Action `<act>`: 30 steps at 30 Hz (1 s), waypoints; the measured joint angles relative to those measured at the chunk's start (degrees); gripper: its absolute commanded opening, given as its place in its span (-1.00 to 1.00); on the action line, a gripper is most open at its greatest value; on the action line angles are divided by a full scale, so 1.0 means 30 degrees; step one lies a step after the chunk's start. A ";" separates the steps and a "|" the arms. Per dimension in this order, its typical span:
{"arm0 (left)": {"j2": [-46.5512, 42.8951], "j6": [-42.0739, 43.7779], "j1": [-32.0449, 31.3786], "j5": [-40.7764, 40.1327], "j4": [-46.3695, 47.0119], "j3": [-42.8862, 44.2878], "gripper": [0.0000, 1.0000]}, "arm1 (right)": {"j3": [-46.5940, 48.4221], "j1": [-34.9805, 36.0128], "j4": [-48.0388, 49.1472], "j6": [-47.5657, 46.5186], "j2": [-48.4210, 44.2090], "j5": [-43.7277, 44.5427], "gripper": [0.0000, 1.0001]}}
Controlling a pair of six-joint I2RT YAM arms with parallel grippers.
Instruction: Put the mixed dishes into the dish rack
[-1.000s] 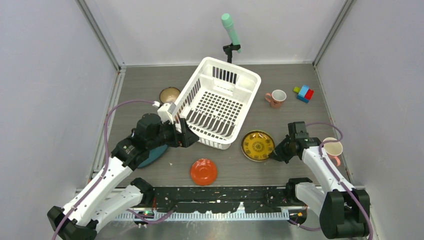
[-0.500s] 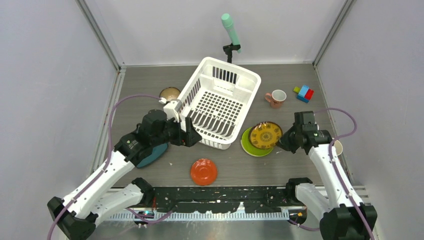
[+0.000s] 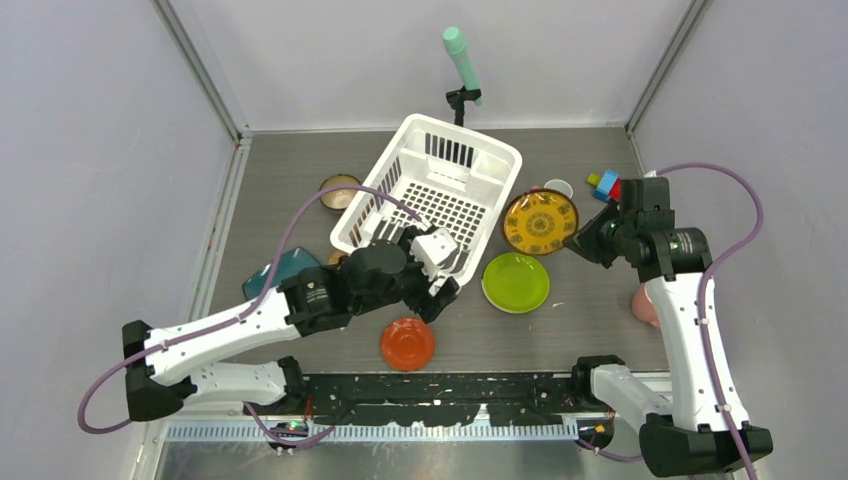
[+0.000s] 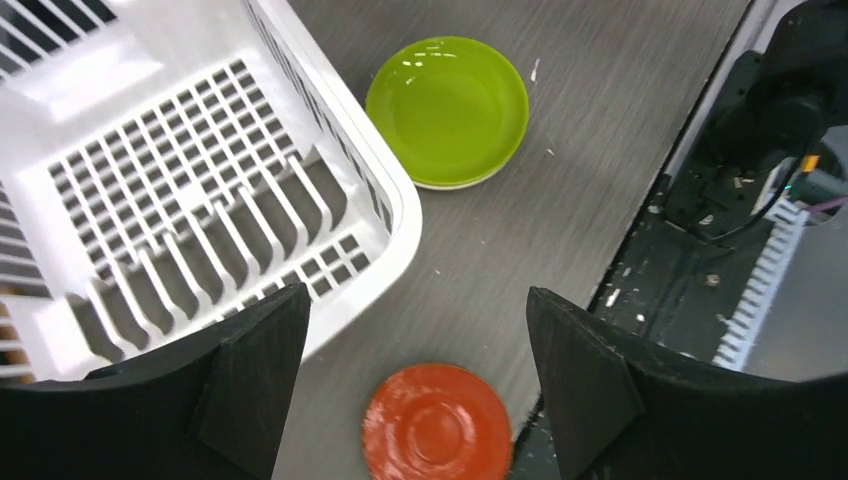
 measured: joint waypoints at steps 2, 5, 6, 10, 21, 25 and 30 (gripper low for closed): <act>0.0466 0.1880 -0.0160 0.0022 0.0539 0.0219 0.61 | 0.1239 0.0007 -0.0546 -0.0044 0.0619 -0.0590 -0.99; 0.1319 0.4335 -0.0153 0.0299 0.1399 0.0889 0.56 | 0.2106 0.0007 -0.0925 0.0000 0.1035 -0.1537 -0.99; 0.1552 0.5144 -0.0153 0.0583 0.1807 0.1027 0.56 | 0.2229 0.0007 -0.0947 0.0066 0.1093 -0.1974 -0.99; 0.2127 0.8684 -0.0321 0.1603 0.2914 0.1173 0.56 | 0.2266 0.0007 -0.0882 0.0787 0.1290 -0.3898 -0.99; 0.3694 1.7041 -0.1413 0.2419 0.4750 0.1253 0.58 | 0.1304 0.0095 0.0911 0.3198 0.1763 -0.7752 -0.99; 0.4546 1.8819 -0.1719 0.1909 0.5282 0.1260 0.59 | 0.1246 0.0255 0.1107 0.3519 0.1894 -0.7905 -0.99; 0.4568 1.8134 -0.1741 0.0874 0.5319 0.1246 0.59 | 0.0692 0.0328 0.1151 0.3483 0.1428 -0.5887 -0.99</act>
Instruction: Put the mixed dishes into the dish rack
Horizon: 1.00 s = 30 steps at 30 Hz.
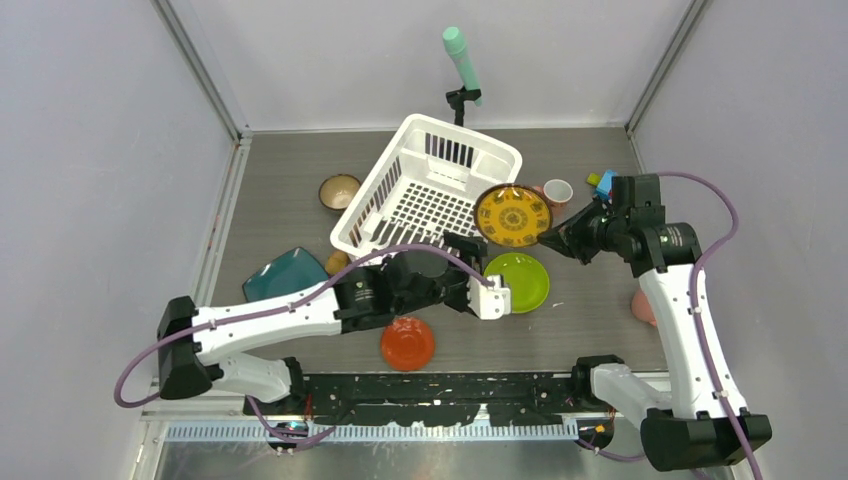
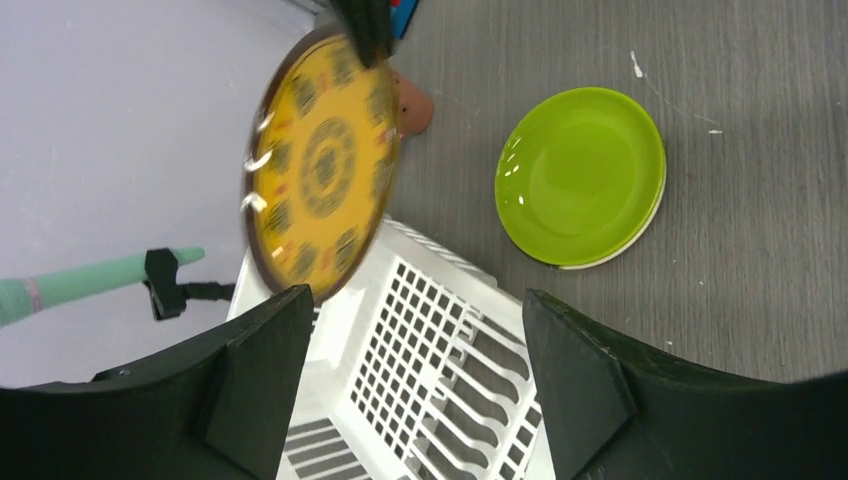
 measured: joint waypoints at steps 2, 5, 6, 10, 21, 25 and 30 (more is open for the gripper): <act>-0.0517 -0.1107 0.0000 -0.0721 0.0007 -0.0175 0.58 | -0.0889 0.0000 0.0000 -0.0029 -0.0612 0.1297 -0.99; -0.2368 -0.3286 0.0000 -0.2025 -0.0153 -0.1122 0.61 | -0.2368 0.0000 -0.0080 -0.0022 -0.1501 0.2987 -0.99; -0.3308 -0.4204 0.0000 -0.2608 -0.0372 -0.1559 0.64 | -0.2820 0.0000 -0.0095 -0.0022 -0.1727 0.3402 -0.99; -0.6776 -0.8568 0.0000 -0.5370 -0.2200 -0.2339 0.59 | -0.5253 0.0000 0.0291 -0.0022 -0.2812 0.4940 -0.99; -0.8145 -2.2185 0.0962 -1.2400 -1.1708 -0.1821 0.65 | -1.0863 0.0000 0.4605 0.0080 -0.2040 0.4146 -0.99; -0.7730 -2.5981 0.3249 -1.2342 -1.4178 -0.2477 0.65 | -1.1591 0.0000 0.6084 0.0015 -0.1049 0.3738 -0.99; -0.7745 -2.8611 0.5187 -1.2094 -1.4848 -0.5064 0.64 | -1.2364 0.0000 0.7249 -0.0182 -0.0459 0.3315 -0.84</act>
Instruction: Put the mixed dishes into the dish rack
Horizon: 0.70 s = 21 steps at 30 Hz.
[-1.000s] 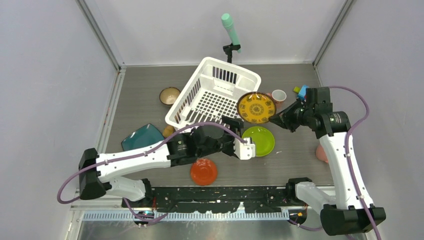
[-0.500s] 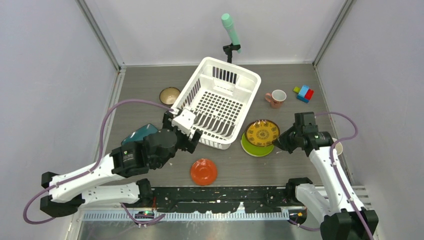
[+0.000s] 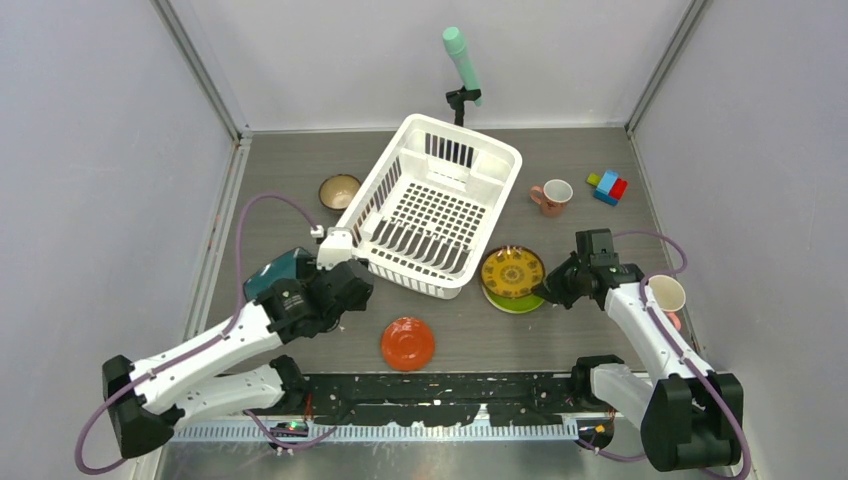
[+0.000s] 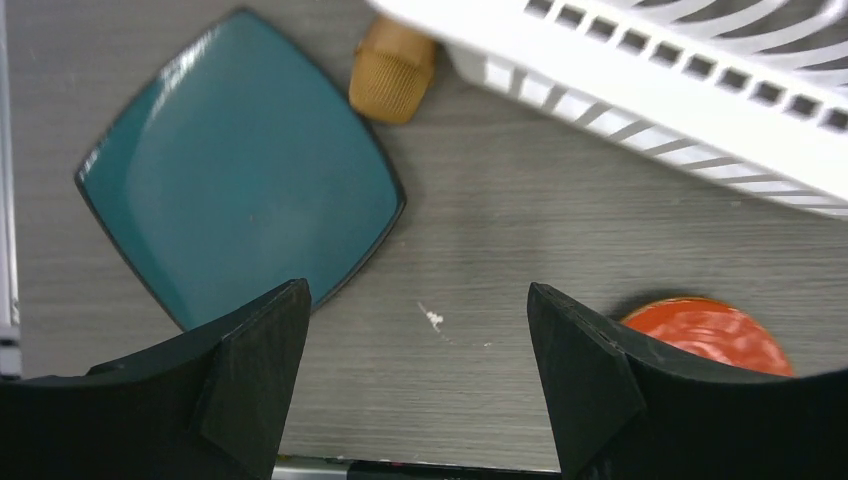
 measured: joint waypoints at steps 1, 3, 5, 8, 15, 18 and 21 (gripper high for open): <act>0.0029 -0.0372 0.0342 0.0226 0.0073 -0.0612 0.64 | -0.0066 0.0000 0.0197 -0.0073 0.0000 -0.0007 -0.59; 0.0328 -0.1122 0.1253 0.0758 0.0160 -0.1596 0.67 | -0.0204 0.0000 0.0481 -0.0197 0.0007 -0.0007 -0.10; 0.1005 -0.1843 0.2084 0.1056 0.0299 -0.2178 0.68 | -0.0379 0.0000 0.0612 -0.0452 -0.0029 -0.0117 0.27; 0.2280 -0.2543 0.2630 0.1166 0.0685 -0.2696 0.64 | -0.0627 0.0000 0.0605 -0.0772 -0.0495 -0.0131 0.37; 0.3971 -0.3147 0.2637 0.0437 0.2499 -0.3825 0.58 | -0.0532 0.0000 0.0066 -0.1355 -0.2120 -0.0066 0.41; 0.4947 -0.3504 0.2637 -0.0328 0.2987 -0.3869 0.60 | -0.0211 0.0000 -0.0335 -0.1559 -0.2499 -0.0058 0.49; 0.5887 -0.4073 0.2645 -0.1086 0.3410 -0.3869 0.60 | 0.0138 0.0000 -0.0495 -0.1814 -0.3060 -0.0080 0.52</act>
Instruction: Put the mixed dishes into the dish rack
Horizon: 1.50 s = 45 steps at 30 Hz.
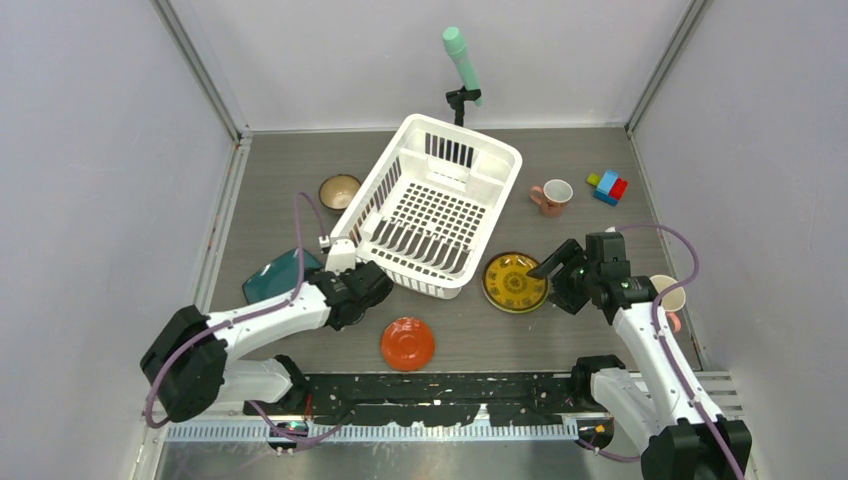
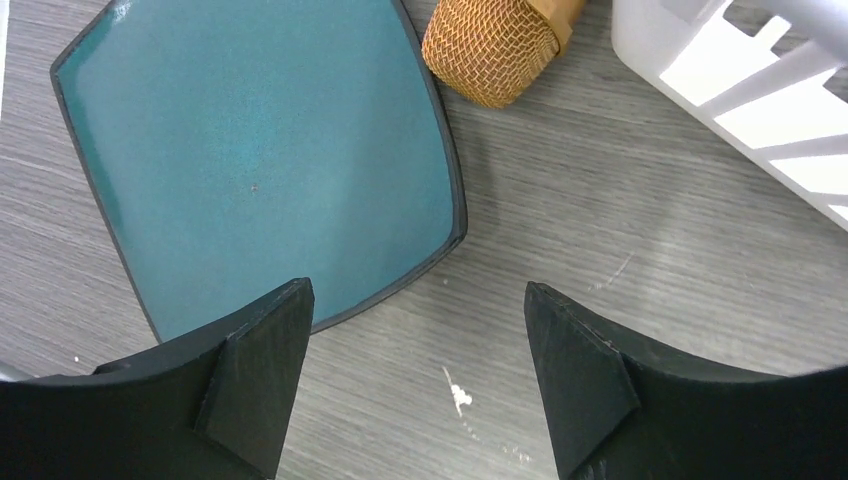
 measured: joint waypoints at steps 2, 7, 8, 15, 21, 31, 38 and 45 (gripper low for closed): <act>0.0750 -0.0423 0.0015 -0.0386 0.0277 0.0000 0.60 | 0.0138 0.0000 -0.0015 -0.0066 -0.0423 -0.0022 0.52; 0.2958 -0.1814 0.0007 -0.1341 0.0408 0.0015 0.63 | 0.0175 0.0000 -0.0051 -0.0117 -0.1603 -0.0073 0.52; 0.3191 -0.1967 0.0015 -0.1464 0.0437 0.0015 0.63 | 0.0175 0.0000 -0.0051 -0.0117 -0.1749 -0.0102 0.52; 0.5253 -0.4051 0.0342 -0.2259 0.1260 0.0561 0.23 | 0.0189 0.0000 -0.0073 -0.0102 -0.2018 -0.0408 0.50; 0.5989 -0.5559 0.0852 -0.2375 0.0750 0.1115 -0.01 | 0.0466 0.0000 -0.0087 -0.0102 -0.2186 -0.0714 0.50; 0.5100 -0.5763 0.2557 -0.1515 0.1486 0.0539 -0.24 | 0.0743 0.0000 -0.0102 -0.0095 -0.2433 -0.1107 0.47; 0.3279 -0.5085 0.3789 -0.1282 0.2361 -0.0743 -0.92 | 0.0976 0.0000 -0.0168 -0.0022 -0.2470 -0.1450 0.45; 0.2987 -0.4284 0.3869 -0.1086 0.1836 0.0211 -1.00 | 0.1071 0.0000 -0.0233 0.0051 -0.2805 -0.1596 0.44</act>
